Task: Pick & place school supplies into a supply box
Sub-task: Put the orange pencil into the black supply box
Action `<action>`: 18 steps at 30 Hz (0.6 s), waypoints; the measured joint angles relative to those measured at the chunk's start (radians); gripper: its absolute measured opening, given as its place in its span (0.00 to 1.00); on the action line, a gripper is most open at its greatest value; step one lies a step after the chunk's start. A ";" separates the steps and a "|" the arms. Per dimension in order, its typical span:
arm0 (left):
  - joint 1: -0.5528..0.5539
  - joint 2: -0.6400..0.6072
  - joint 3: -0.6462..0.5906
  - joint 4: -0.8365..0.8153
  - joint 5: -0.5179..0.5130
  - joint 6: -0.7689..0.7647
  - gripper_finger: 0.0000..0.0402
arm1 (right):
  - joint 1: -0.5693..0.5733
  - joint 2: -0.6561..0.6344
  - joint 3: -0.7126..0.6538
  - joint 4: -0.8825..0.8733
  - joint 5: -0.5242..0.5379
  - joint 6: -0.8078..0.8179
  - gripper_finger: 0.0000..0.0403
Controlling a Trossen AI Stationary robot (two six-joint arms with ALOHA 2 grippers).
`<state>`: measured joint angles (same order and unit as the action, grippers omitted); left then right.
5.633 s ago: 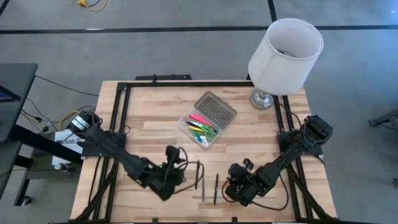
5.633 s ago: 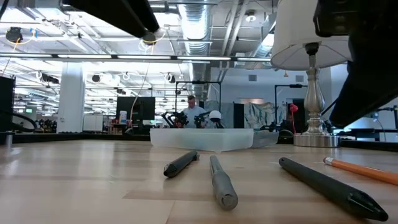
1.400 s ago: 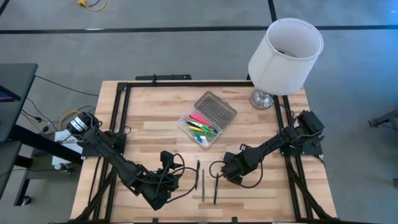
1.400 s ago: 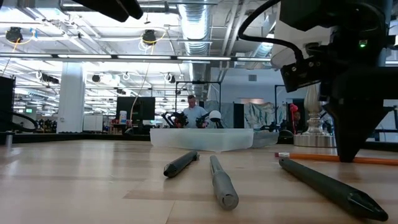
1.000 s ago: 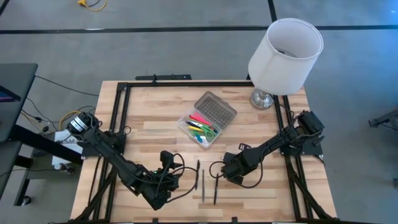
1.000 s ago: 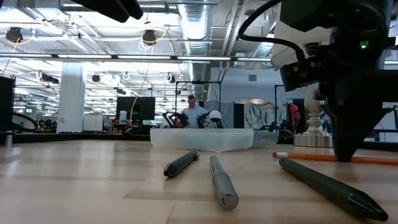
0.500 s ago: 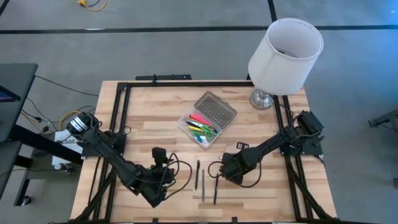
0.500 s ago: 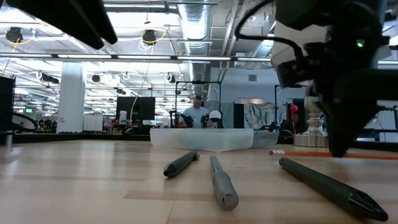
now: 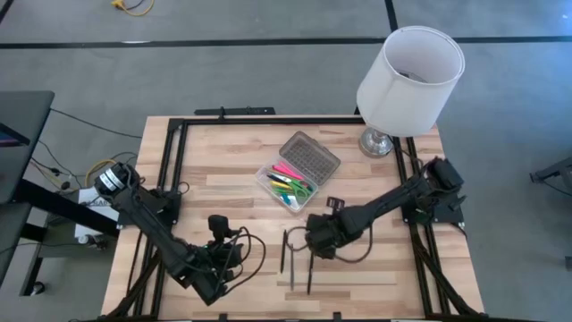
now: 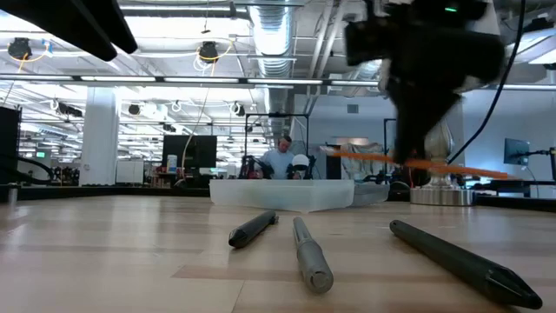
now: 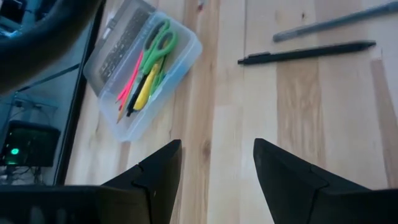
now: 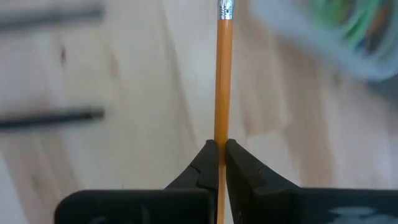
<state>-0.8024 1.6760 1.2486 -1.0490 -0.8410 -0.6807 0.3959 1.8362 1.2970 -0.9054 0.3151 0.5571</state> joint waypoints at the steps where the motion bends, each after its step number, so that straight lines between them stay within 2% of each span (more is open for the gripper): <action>1: -0.005 0.000 -0.007 0.001 -0.010 -0.015 0.49 | -0.014 0.000 0.015 0.002 0.013 -0.005 0.00; 5: -0.025 0.000 -0.053 0.001 -0.022 -0.068 0.49 | -0.079 0.000 0.068 0.006 0.057 -0.029 0.00; 10: -0.042 0.000 -0.129 0.011 -0.022 -0.163 0.49 | -0.193 -0.001 0.099 0.105 0.049 -0.110 0.00; 18: -0.069 0.000 -0.208 0.020 -0.038 -0.296 0.49 | -0.390 0.000 0.104 0.308 -0.081 -0.215 0.00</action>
<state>-0.8711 1.6760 1.0408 -1.0294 -0.8792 -0.9767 0.0058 1.8364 1.4014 -0.5976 0.2336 0.3416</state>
